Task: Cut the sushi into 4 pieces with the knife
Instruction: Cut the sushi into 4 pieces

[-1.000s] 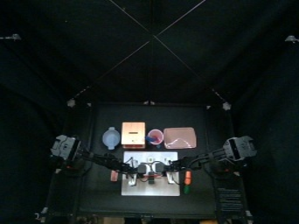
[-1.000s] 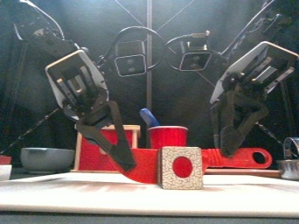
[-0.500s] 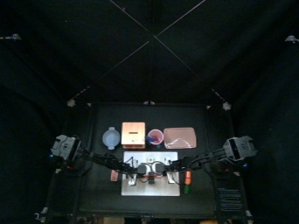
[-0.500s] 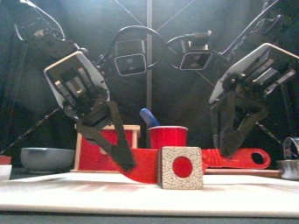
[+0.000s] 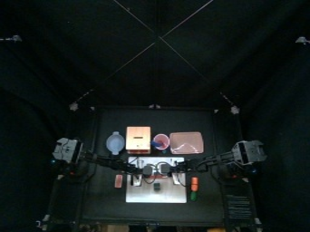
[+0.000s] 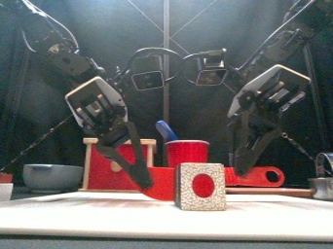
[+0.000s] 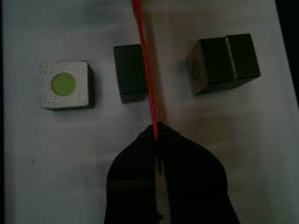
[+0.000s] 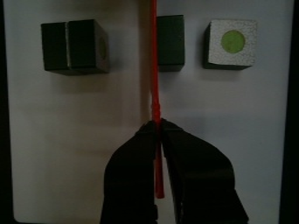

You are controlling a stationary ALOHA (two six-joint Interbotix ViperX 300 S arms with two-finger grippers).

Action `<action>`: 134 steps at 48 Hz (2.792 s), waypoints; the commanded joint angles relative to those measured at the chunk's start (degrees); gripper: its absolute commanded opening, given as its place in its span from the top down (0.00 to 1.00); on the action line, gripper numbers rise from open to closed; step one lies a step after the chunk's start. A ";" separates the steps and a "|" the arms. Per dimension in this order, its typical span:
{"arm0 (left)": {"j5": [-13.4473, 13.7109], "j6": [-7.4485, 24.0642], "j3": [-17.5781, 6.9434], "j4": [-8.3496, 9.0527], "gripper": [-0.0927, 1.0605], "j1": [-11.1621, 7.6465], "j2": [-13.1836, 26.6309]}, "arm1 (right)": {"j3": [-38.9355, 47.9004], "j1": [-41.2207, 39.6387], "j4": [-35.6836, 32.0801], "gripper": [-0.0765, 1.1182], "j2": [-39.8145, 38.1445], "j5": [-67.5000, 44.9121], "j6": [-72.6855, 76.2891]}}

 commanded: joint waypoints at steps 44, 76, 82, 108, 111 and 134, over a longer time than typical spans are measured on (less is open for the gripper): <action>2.99 0.00 -3.69 -3.96 0.66 -8.00 -6.68 | -1.23 7.56 7.56 0.68 -8.00 0.62 0.18; 2.99 -0.09 -3.78 -5.98 0.66 -9.40 -4.04 | -1.14 7.91 7.21 0.68 -5.63 0.53 0.09; 2.99 -0.09 -3.52 -6.06 0.66 -9.40 -4.04 | -1.23 7.91 7.21 0.68 -5.63 0.35 0.00; 2.99 -0.09 -3.60 -8.17 0.66 -9.93 -2.99 | -1.32 8.09 7.47 0.68 -5.01 0.26 0.00; 2.99 -0.09 -3.60 -8.17 0.66 -9.84 -2.99 | -1.32 8.17 7.47 0.68 -5.01 0.26 0.09; 2.99 -0.09 -3.43 -8.17 0.66 -9.67 -0.79 | -1.14 8.17 7.47 0.68 -2.90 0.00 0.09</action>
